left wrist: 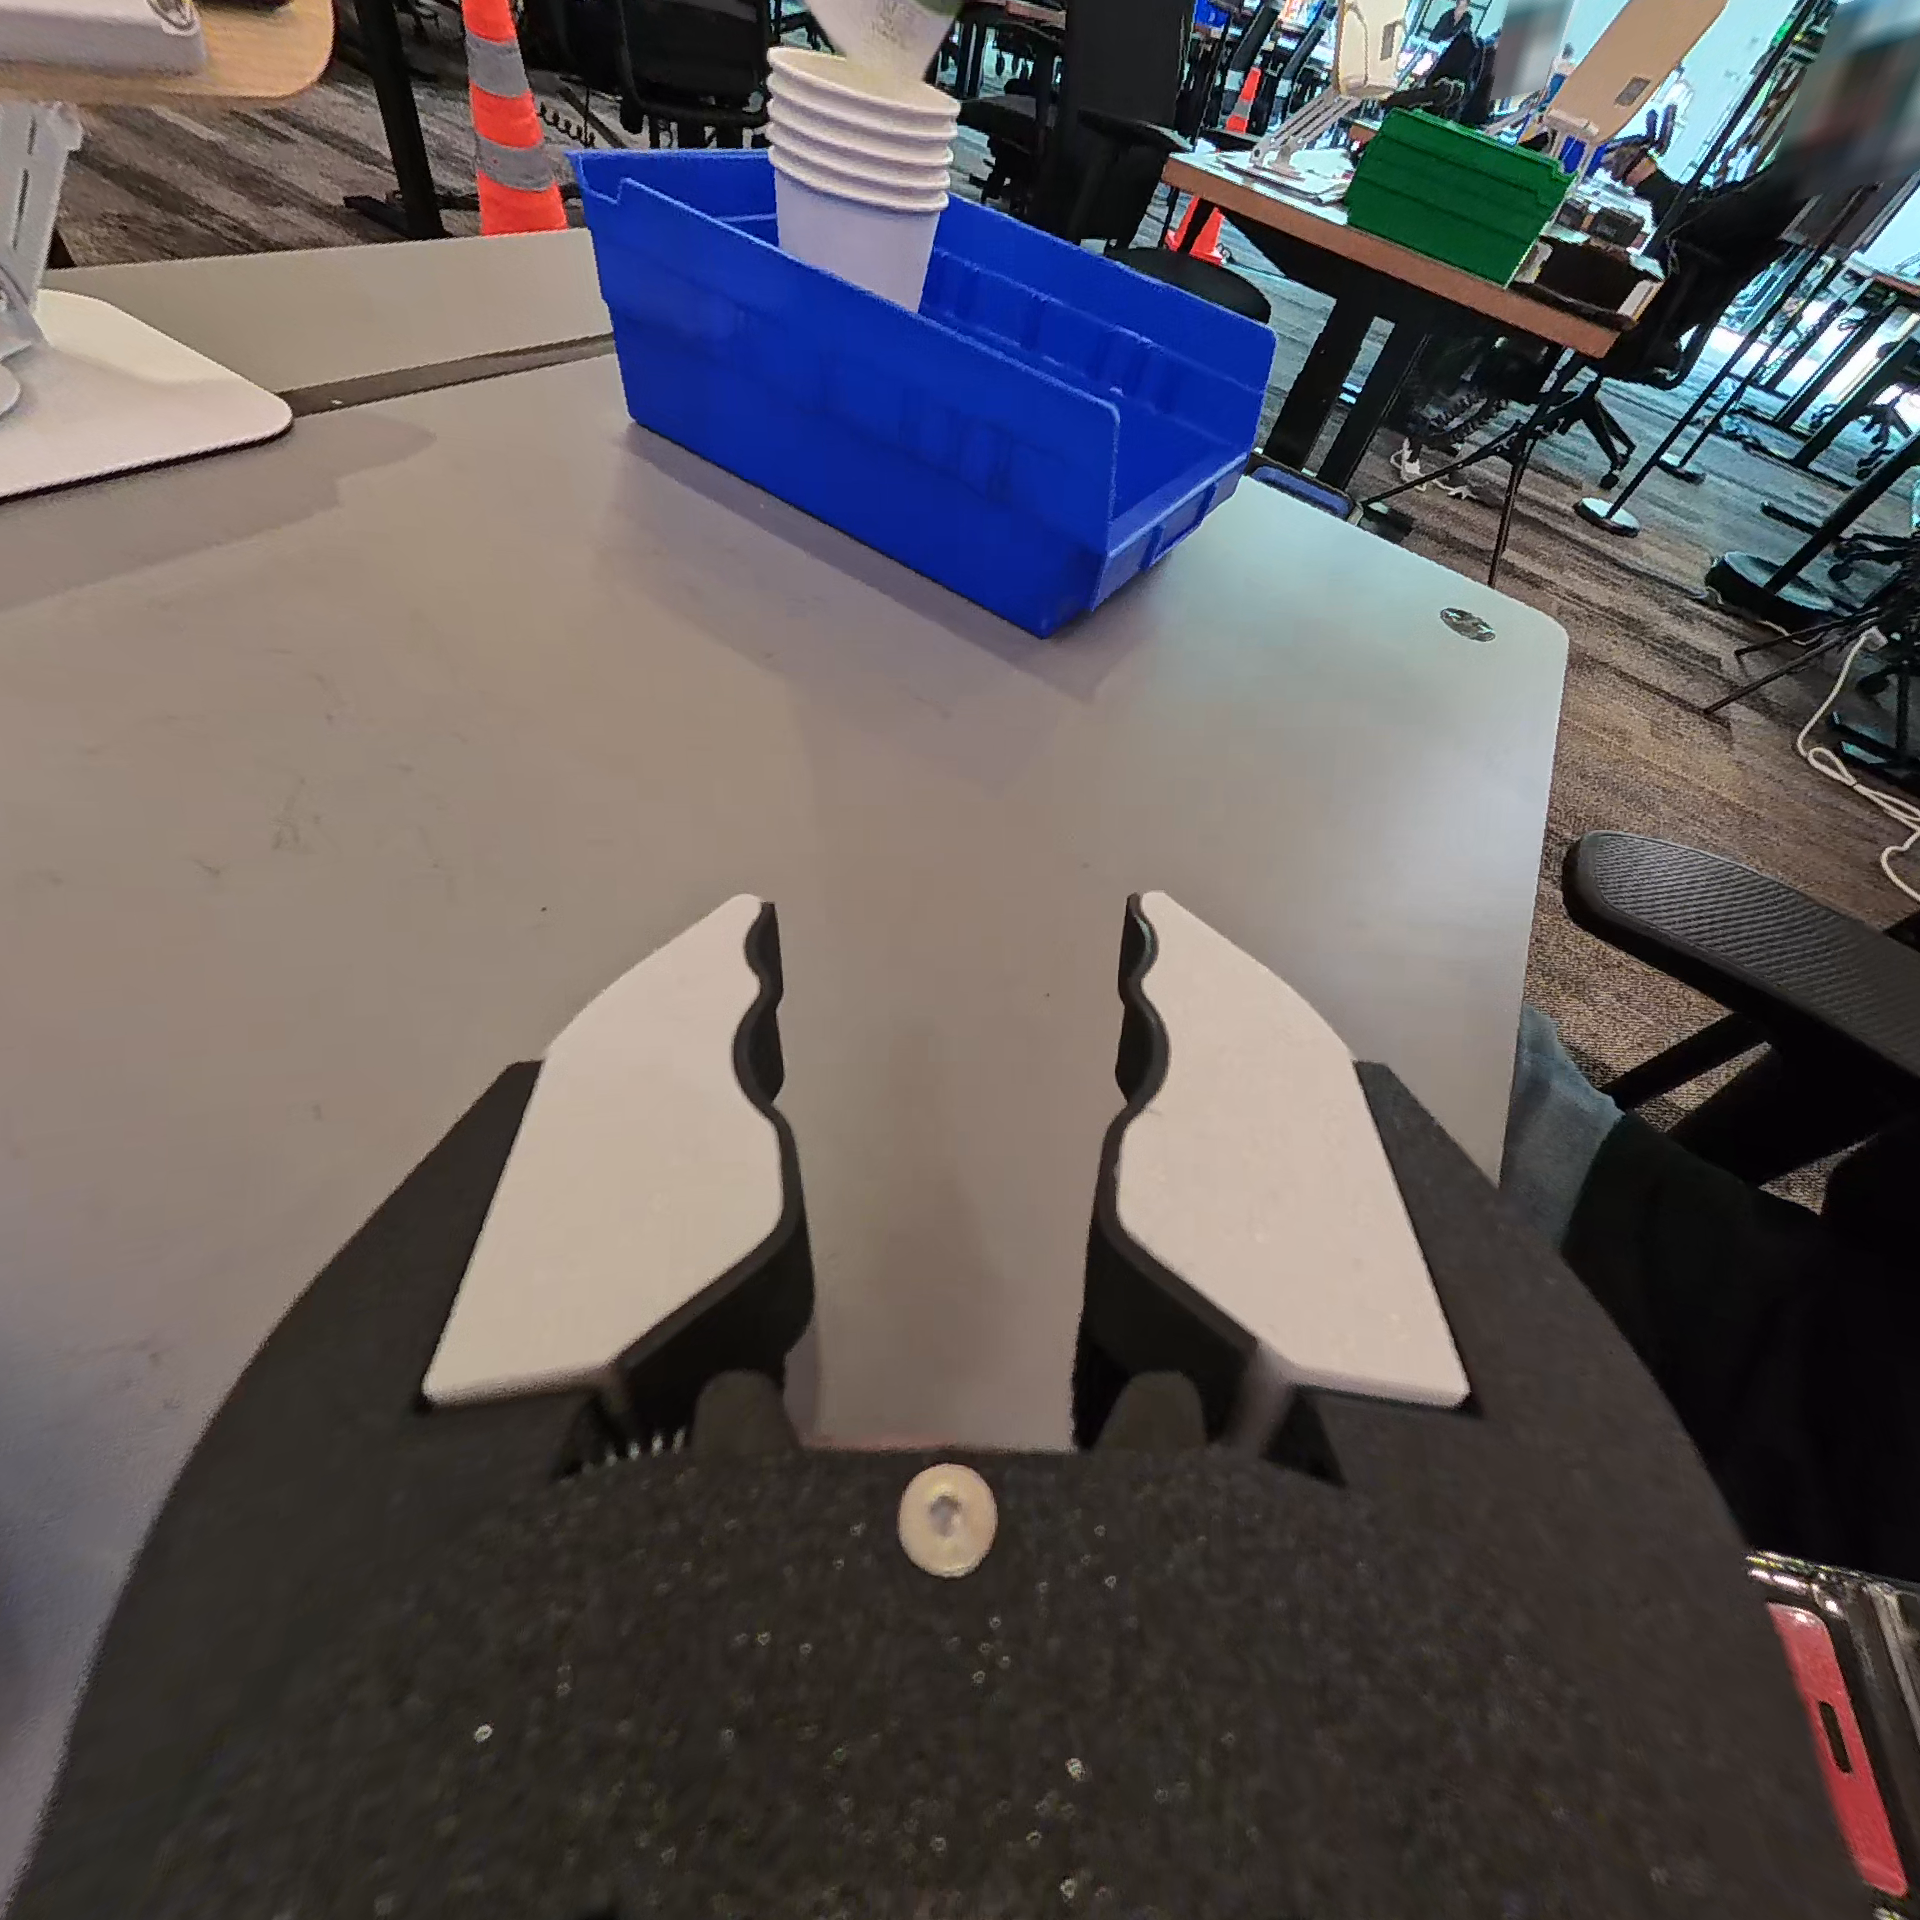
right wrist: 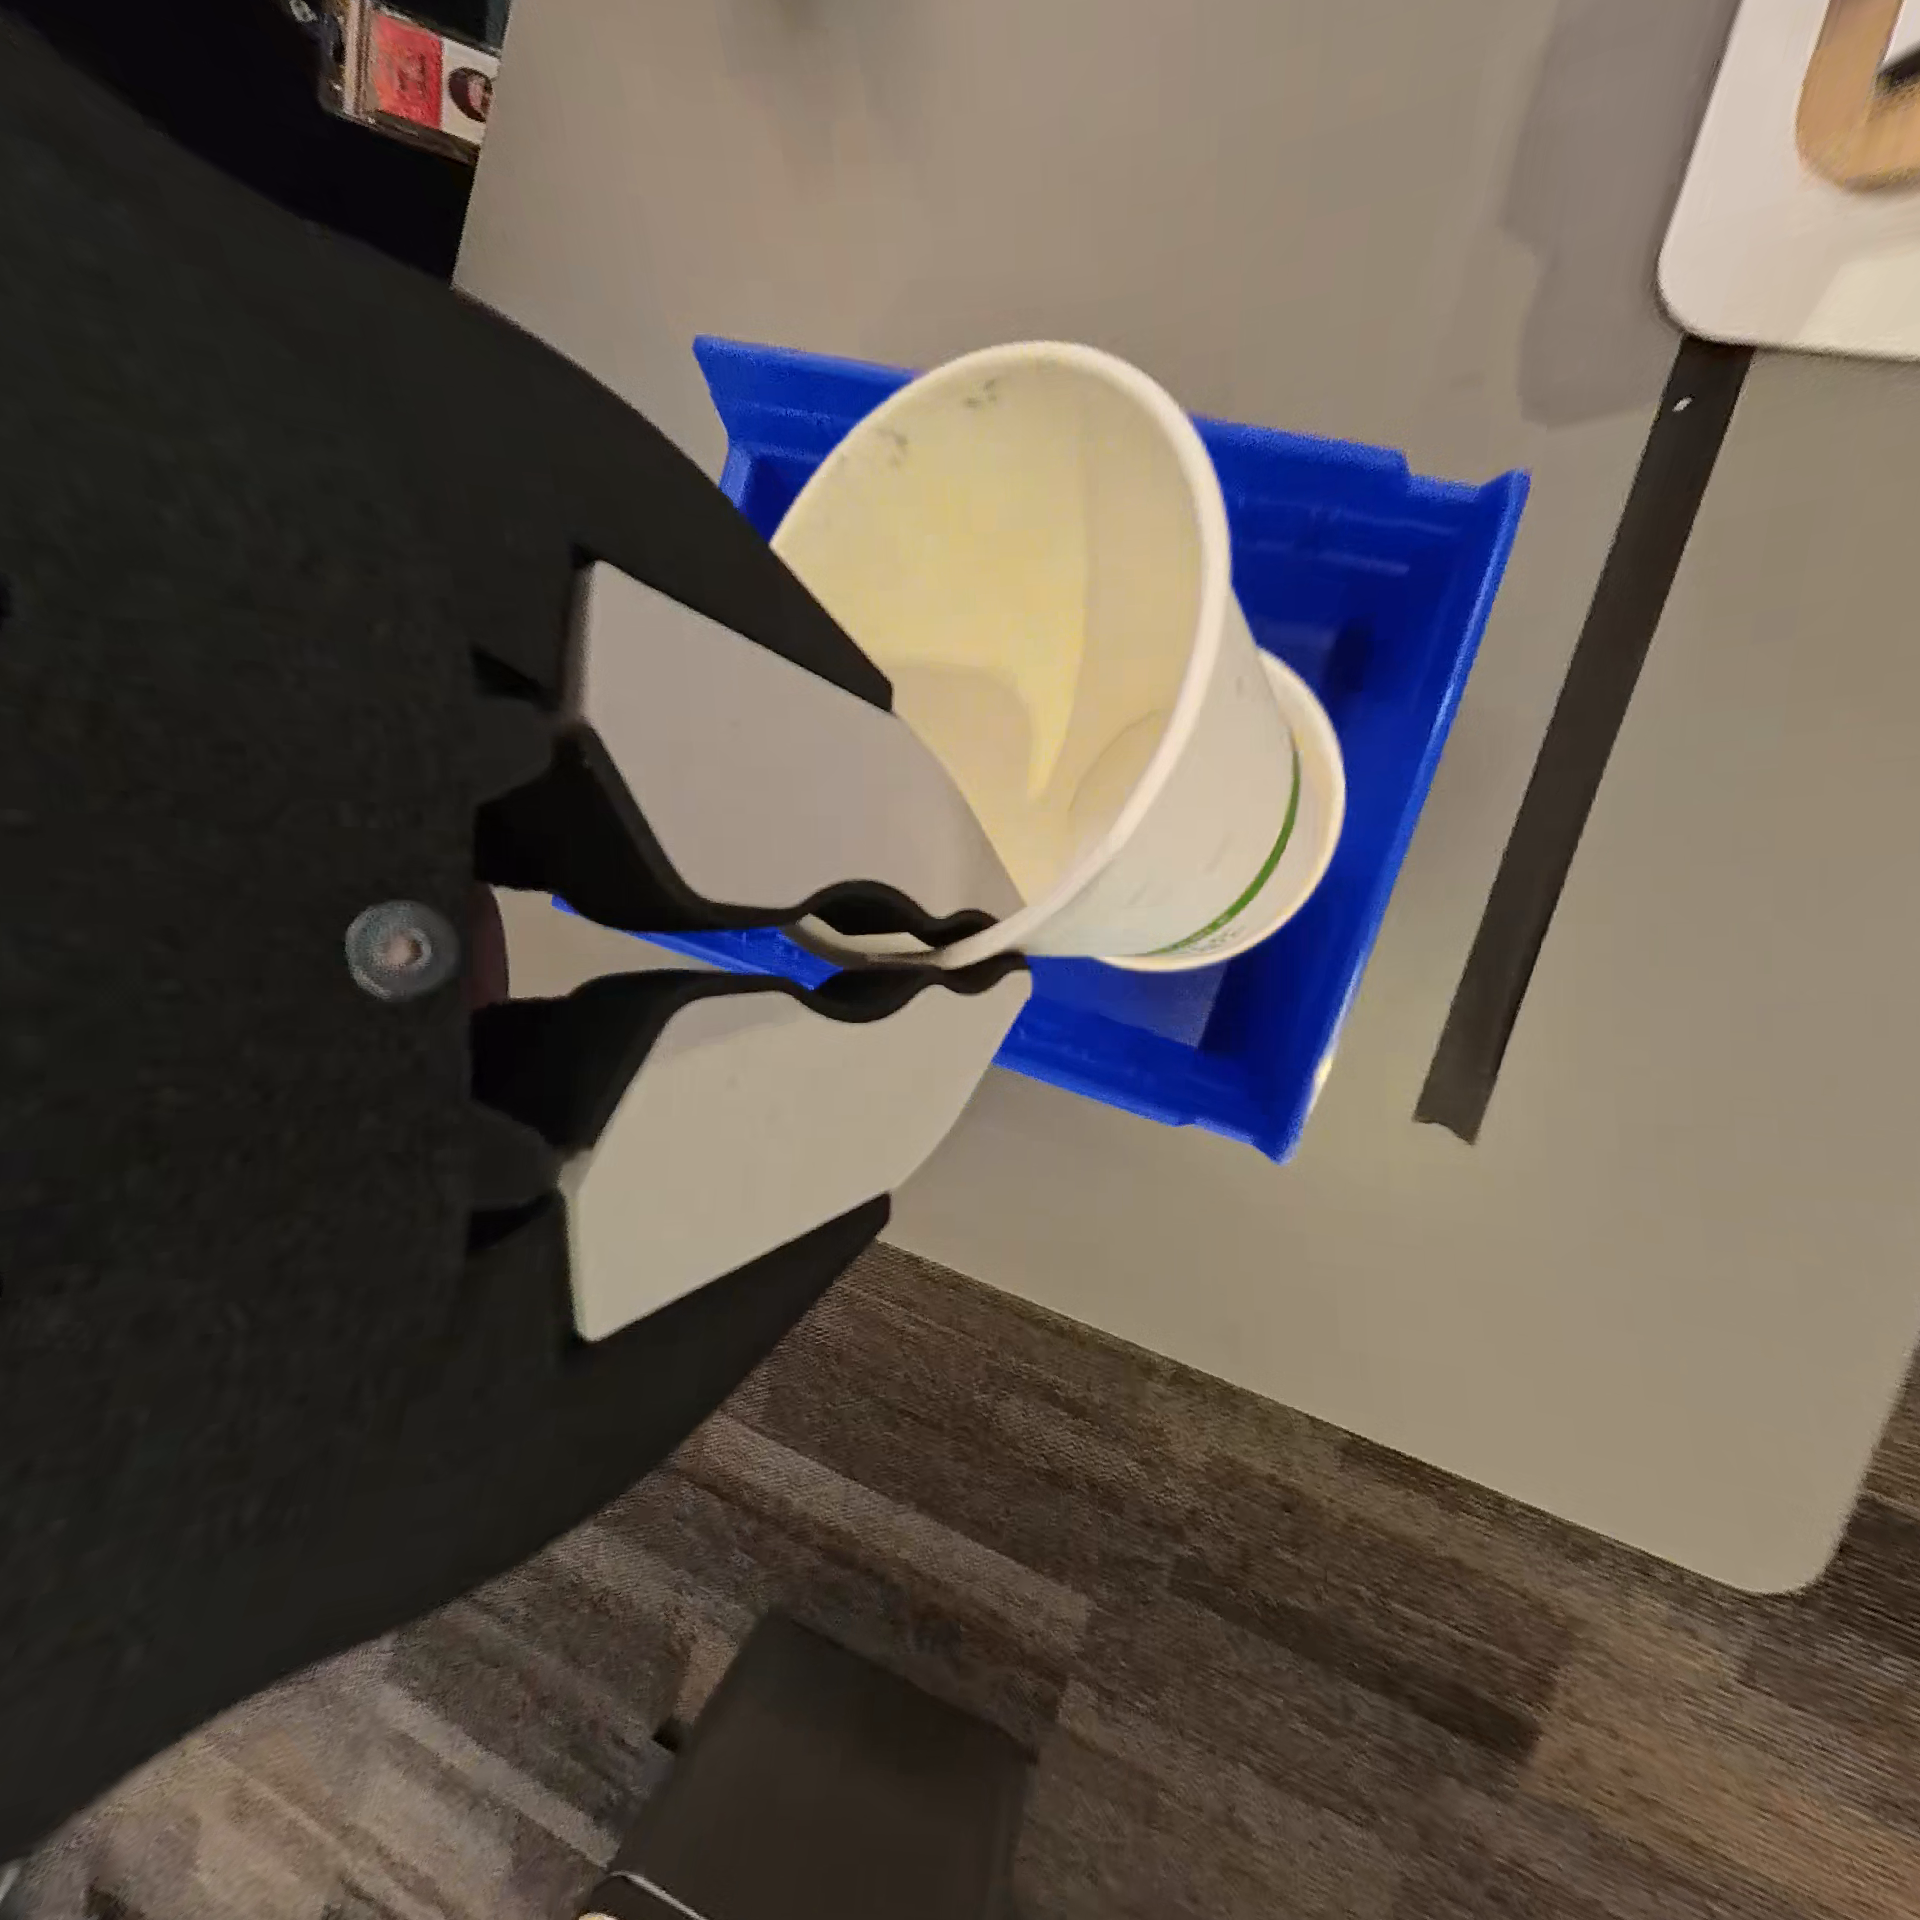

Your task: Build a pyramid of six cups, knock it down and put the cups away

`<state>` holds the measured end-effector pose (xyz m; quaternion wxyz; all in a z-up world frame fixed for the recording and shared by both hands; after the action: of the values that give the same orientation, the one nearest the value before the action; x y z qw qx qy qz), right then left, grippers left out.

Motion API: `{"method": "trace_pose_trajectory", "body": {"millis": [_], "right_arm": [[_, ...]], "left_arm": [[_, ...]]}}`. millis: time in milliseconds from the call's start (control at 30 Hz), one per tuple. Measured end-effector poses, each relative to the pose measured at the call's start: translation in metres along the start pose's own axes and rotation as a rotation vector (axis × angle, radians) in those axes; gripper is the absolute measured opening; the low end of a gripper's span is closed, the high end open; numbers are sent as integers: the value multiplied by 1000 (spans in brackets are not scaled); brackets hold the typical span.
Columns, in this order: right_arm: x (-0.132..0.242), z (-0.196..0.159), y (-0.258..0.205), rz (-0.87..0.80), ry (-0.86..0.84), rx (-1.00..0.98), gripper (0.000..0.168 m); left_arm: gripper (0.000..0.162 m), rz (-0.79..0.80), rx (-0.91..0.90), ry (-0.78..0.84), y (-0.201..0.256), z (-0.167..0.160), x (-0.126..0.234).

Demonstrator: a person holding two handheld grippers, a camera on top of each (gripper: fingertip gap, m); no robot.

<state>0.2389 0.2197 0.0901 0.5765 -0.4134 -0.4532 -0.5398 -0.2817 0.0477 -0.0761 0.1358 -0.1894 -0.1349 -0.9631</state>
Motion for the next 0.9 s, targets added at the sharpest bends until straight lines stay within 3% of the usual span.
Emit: {"method": "trace_pose_trajectory", "body": {"millis": [200,400,600,667,767,900], "right_arm": [[-43,11,7,-23,-91,27,3],[-77,22,3,-147,-109,114,29],[-74,22,-2,-229,-50,178,39],[-51,20,-12,-226,60,199,39],[1,1,-46,-160,386,218,41],[42,-70,-99,-25,775,201,50]], "left_arm": [[62,1,12,-14,-5,-4,-1],[62,0,23,-19,-8,-6,-2],[62,-5,24,-23,-7,-6,-2],[62,0,19,-14,-6,-5,-1],[62,19,13,11,-5,0,3],[62,77,13,72,-5,11,14]]}}
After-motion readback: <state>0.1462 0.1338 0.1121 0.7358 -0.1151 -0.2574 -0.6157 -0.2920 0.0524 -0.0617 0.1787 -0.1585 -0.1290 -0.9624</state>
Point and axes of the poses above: each gripper's, where its closed fingertips meet, x back along the fingers, z out of its top, y = z × x across the jaws, the point moved 7 cm from there along x, back along the fingers, and after that the axes turned 5 degrees about -y, right-handed, at the moved point
